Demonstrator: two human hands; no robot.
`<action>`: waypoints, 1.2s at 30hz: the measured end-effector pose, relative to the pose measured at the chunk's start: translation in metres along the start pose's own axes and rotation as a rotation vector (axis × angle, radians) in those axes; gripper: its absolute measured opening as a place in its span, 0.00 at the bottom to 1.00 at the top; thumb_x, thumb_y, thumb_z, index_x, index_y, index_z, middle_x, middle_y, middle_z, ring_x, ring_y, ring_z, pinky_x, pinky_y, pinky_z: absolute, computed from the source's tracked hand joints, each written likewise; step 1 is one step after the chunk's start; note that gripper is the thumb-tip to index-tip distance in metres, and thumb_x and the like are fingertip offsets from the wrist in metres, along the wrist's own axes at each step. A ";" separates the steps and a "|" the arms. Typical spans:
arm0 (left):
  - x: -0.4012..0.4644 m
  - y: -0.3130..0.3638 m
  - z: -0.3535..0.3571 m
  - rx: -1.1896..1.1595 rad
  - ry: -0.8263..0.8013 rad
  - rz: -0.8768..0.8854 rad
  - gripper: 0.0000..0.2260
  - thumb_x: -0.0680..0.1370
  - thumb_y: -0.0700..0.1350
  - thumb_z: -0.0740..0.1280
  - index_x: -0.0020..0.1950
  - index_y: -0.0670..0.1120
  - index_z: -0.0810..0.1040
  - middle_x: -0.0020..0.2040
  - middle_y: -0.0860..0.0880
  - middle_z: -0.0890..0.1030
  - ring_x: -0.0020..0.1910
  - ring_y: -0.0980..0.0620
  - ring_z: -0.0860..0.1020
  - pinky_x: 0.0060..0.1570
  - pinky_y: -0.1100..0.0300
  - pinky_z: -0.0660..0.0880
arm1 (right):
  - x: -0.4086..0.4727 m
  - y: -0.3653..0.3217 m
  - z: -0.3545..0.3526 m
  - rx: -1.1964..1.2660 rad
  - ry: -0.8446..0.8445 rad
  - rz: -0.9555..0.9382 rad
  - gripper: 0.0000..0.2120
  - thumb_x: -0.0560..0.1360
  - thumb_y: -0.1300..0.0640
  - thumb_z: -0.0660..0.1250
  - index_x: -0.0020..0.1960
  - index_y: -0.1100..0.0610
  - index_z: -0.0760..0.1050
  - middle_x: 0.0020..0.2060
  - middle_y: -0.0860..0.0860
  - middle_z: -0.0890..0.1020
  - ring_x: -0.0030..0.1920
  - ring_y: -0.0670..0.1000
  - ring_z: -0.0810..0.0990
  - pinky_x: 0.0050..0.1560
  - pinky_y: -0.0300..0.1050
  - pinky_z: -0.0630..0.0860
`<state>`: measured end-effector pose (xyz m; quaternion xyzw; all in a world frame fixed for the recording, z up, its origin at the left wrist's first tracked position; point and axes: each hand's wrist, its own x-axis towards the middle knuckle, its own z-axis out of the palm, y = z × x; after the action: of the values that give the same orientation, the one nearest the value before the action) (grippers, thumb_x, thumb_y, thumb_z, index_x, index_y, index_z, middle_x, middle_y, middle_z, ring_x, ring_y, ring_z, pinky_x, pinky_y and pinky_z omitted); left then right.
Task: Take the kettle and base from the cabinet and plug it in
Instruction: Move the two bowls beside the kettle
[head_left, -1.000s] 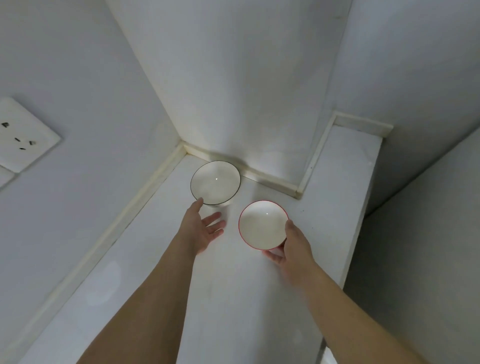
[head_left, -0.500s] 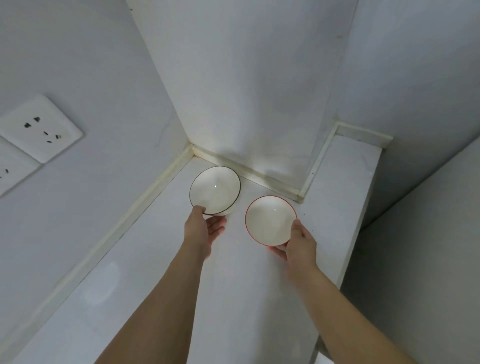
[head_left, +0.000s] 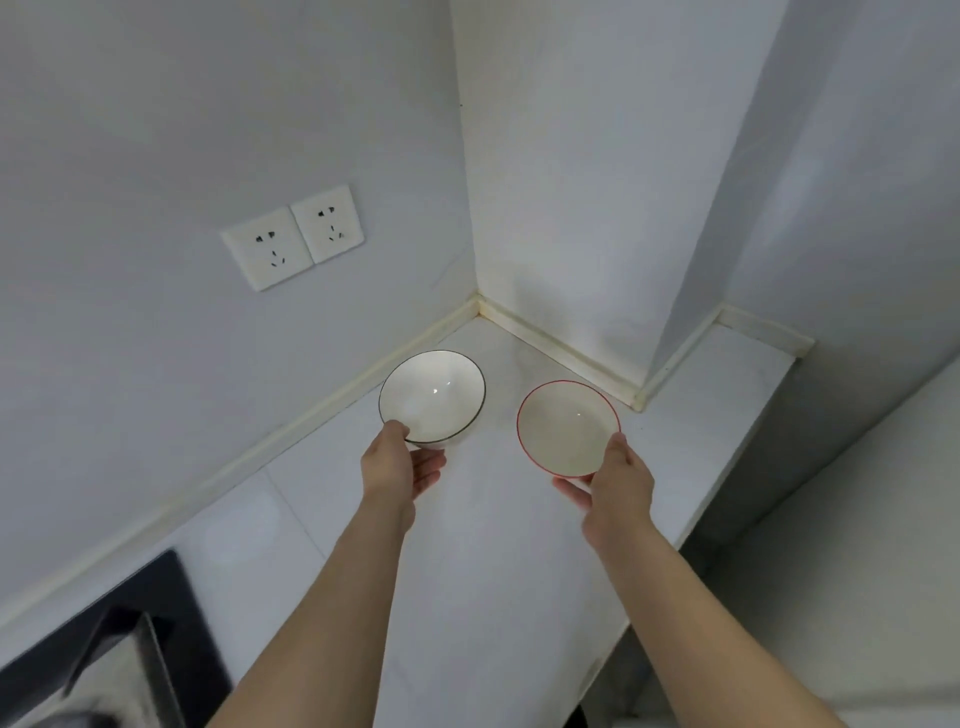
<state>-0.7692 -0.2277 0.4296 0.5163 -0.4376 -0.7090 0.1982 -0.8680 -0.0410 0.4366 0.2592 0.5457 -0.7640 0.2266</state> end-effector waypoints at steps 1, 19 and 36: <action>-0.009 -0.001 -0.014 -0.016 0.017 0.004 0.07 0.74 0.48 0.60 0.46 0.47 0.74 0.38 0.40 0.83 0.33 0.45 0.82 0.45 0.51 0.81 | -0.012 0.006 -0.001 -0.008 -0.005 0.001 0.18 0.81 0.49 0.58 0.68 0.53 0.70 0.62 0.54 0.74 0.59 0.59 0.77 0.40 0.52 0.83; -0.177 -0.046 -0.207 -0.276 0.403 0.113 0.08 0.74 0.47 0.58 0.49 0.47 0.74 0.31 0.42 0.83 0.31 0.45 0.80 0.39 0.55 0.79 | -0.164 0.096 -0.002 -0.313 -0.333 0.103 0.18 0.80 0.48 0.58 0.66 0.54 0.72 0.61 0.56 0.75 0.56 0.60 0.79 0.36 0.51 0.82; -0.366 -0.116 -0.474 -0.463 0.736 0.170 0.04 0.77 0.48 0.59 0.43 0.53 0.71 0.39 0.38 0.84 0.38 0.44 0.80 0.45 0.50 0.80 | -0.410 0.287 -0.014 -0.568 -0.698 0.237 0.17 0.80 0.50 0.59 0.67 0.53 0.69 0.63 0.58 0.73 0.60 0.63 0.76 0.48 0.60 0.82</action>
<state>-0.1781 -0.0942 0.4980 0.6385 -0.2084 -0.5385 0.5088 -0.3723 -0.0883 0.4911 -0.0252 0.5909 -0.5948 0.5444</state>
